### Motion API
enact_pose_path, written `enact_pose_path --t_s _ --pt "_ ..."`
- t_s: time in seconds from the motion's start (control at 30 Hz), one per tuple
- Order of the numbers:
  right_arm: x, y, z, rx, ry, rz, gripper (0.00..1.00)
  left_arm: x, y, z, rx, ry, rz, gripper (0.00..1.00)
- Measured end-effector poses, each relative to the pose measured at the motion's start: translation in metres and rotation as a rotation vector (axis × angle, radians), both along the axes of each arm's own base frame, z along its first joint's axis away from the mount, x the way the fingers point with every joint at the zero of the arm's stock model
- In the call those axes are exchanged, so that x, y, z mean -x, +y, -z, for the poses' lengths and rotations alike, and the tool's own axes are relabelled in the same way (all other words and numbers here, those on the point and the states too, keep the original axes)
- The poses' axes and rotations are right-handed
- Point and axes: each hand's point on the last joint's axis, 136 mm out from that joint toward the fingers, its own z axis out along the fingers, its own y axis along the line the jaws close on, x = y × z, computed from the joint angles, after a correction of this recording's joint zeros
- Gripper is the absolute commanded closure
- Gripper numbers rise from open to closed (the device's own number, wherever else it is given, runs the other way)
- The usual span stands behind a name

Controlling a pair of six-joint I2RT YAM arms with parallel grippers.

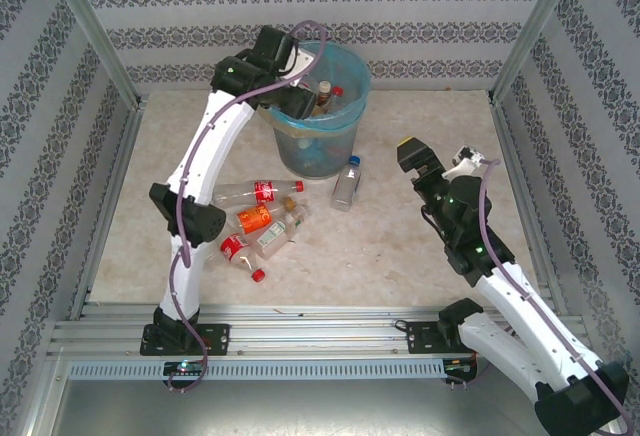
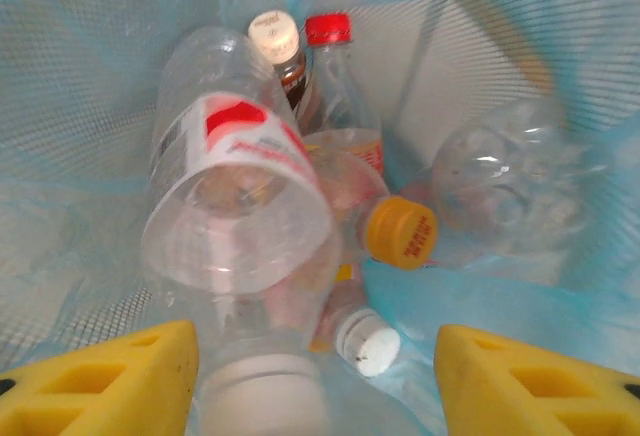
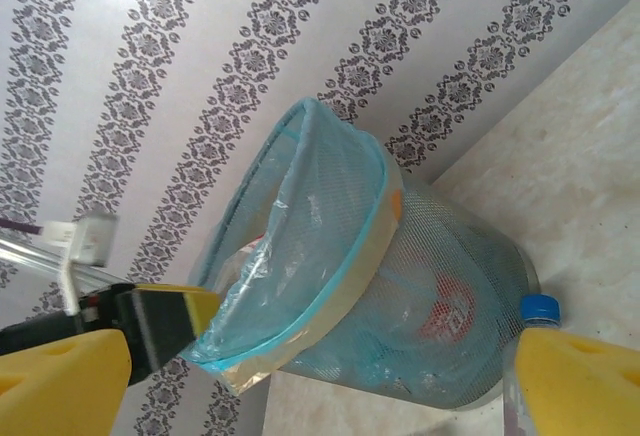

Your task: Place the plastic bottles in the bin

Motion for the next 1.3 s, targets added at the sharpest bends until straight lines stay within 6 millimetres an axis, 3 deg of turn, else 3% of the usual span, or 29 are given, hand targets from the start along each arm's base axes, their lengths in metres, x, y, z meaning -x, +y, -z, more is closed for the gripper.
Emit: enact_pose_path --t_s 0.2,0.33,0.43,0.53,0.7,0.83,1.03,1.17,1.3 --pt "-0.005 0.013 0.000 0.008 0.017 -0.032 0.02 0.024 -0.002 -0.058 0.118 -0.103 0.036 0.38" --pt "-0.008 0.021 0.003 0.015 0.030 -0.050 0.02 0.039 -0.005 -0.080 0.187 -0.140 0.064 0.42" --pt "-0.012 0.028 0.007 0.040 0.048 -0.069 0.04 0.049 -0.005 -0.079 0.218 -0.144 0.074 0.43" --pt "-0.021 0.037 0.012 0.104 0.082 -0.100 0.06 0.062 -0.004 -0.066 0.249 -0.146 0.086 0.43" --pt "-0.043 0.062 0.029 0.262 0.188 -0.176 0.09 0.099 0.002 -0.042 0.347 -0.254 0.147 0.31" --pt "-0.055 0.086 0.065 0.408 0.299 -0.238 0.09 0.130 0.011 -0.045 0.412 -0.385 0.189 0.27" --pt "-0.056 0.106 0.145 0.584 0.481 -0.298 0.05 0.158 0.020 -0.065 0.448 -0.520 0.232 0.17" --pt "-0.060 0.113 0.185 0.651 0.569 -0.319 0.03 0.174 0.026 -0.046 0.443 -0.526 0.250 0.13" --pt "-0.065 0.120 0.210 0.684 0.623 -0.335 0.03 0.185 0.031 -0.025 0.421 -0.512 0.259 0.11"
